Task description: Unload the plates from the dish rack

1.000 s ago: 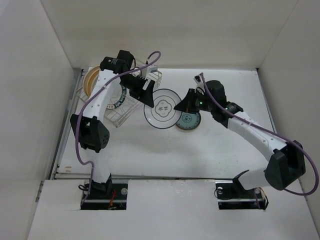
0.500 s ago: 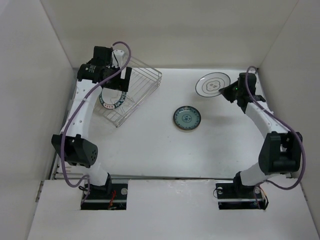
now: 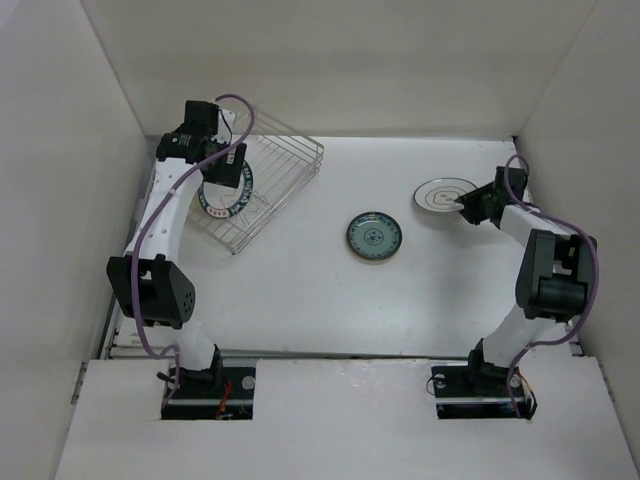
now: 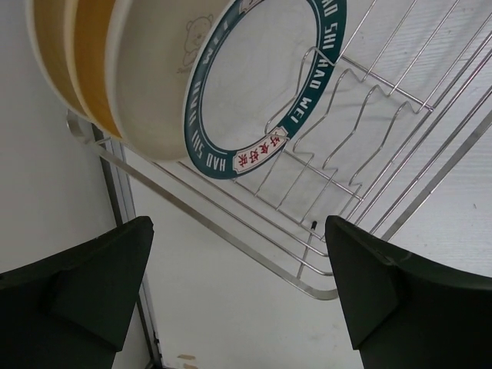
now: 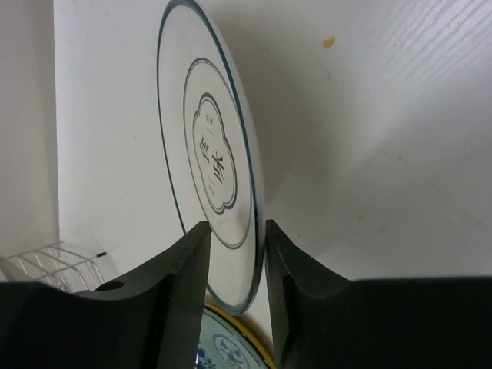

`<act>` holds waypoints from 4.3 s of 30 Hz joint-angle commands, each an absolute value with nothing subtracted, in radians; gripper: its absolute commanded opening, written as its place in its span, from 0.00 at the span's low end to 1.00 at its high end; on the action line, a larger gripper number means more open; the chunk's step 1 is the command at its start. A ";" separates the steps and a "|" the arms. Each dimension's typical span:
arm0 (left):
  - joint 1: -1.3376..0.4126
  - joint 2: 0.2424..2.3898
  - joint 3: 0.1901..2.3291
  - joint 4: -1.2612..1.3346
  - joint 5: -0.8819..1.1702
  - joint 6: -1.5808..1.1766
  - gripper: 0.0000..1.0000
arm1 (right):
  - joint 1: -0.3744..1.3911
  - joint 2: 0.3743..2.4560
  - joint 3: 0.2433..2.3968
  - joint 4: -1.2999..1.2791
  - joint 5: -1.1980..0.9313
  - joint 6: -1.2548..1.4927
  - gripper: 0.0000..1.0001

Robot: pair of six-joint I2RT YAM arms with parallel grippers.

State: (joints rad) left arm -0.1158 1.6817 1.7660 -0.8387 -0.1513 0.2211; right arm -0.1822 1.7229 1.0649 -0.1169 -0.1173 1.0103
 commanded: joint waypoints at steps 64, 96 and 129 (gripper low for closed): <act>-0.094 1.727 2.128 -0.865 0.082 0.273 0.00 | 0.244 1.245 1.170 -0.180 -0.348 0.594 0.76; -0.156 1.910 2.026 -1.207 0.873 0.220 0.00 | 0.468 1.620 1.213 0.092 -0.473 0.718 0.07; -0.138 1.675 1.876 -0.841 -0.167 0.230 1.00 | -0.135 1.554 1.143 -0.247 -0.071 0.867 0.00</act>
State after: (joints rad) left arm -0.1413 1.6859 1.8877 -0.8486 -0.1314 0.2092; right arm -0.1219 1.5475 1.1446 -0.2562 -0.0864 0.8539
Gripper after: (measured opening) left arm 0.996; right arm 0.061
